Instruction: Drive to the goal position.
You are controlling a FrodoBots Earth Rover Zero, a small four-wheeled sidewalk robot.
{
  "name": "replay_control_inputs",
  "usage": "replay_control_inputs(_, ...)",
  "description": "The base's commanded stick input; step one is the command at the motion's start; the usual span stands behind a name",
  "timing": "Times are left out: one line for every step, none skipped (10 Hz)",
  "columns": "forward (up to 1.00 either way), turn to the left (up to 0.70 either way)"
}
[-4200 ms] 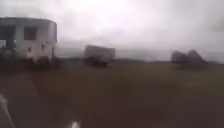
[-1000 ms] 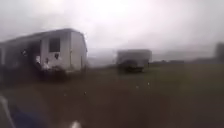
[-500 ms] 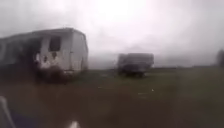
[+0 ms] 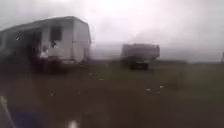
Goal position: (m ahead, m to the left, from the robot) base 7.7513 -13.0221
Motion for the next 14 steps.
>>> replay_control_inputs(0.7, 0.0)
replay_control_inputs(0.7, 0.0)
replay_control_inputs(0.7, 0.0)
replay_control_inputs(0.7, 0.0)
replay_control_inputs(0.7, 0.0)
replay_control_inputs(0.7, 0.0)
replay_control_inputs(0.7, 0.0)
replay_control_inputs(0.7, 0.0)
replay_control_inputs(0.7, -0.16)
replay_control_inputs(0.7, -0.35)
replay_control_inputs(0.7, -0.35)
replay_control_inputs(0.7, -0.35)
replay_control_inputs(0.7, -0.35)
replay_control_inputs(0.7, -0.35)
